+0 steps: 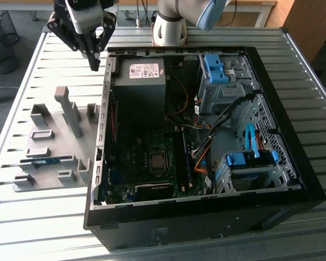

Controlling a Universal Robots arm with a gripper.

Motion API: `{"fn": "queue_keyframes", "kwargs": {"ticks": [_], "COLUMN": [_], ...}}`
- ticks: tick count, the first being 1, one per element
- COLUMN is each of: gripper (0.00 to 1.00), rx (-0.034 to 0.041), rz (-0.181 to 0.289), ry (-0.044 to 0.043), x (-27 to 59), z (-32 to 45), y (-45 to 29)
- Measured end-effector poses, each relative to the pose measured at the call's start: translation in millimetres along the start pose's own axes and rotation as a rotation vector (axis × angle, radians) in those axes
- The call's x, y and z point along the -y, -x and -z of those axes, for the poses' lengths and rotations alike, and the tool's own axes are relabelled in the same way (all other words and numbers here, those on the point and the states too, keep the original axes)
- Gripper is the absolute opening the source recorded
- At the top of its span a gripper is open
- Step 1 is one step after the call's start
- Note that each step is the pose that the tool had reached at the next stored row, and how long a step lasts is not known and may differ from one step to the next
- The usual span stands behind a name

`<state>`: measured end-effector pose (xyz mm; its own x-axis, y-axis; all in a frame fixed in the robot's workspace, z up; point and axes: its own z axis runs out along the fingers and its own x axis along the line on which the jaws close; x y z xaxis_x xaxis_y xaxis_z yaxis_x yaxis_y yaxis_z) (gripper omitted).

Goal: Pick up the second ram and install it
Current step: 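Reach for the second ram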

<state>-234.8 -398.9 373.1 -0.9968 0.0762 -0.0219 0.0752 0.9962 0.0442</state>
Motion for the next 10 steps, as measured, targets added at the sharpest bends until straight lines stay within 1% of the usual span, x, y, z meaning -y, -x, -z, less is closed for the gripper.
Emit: {"fn": "queue_keyframes", "kwargs": {"ticks": [10], "gripper": [0.11], "rx": [-0.0011], "rz": [0.0], "ry": [-0.0002], "x": [0.3], "z": [-1.0], "y": [-3.2]}}
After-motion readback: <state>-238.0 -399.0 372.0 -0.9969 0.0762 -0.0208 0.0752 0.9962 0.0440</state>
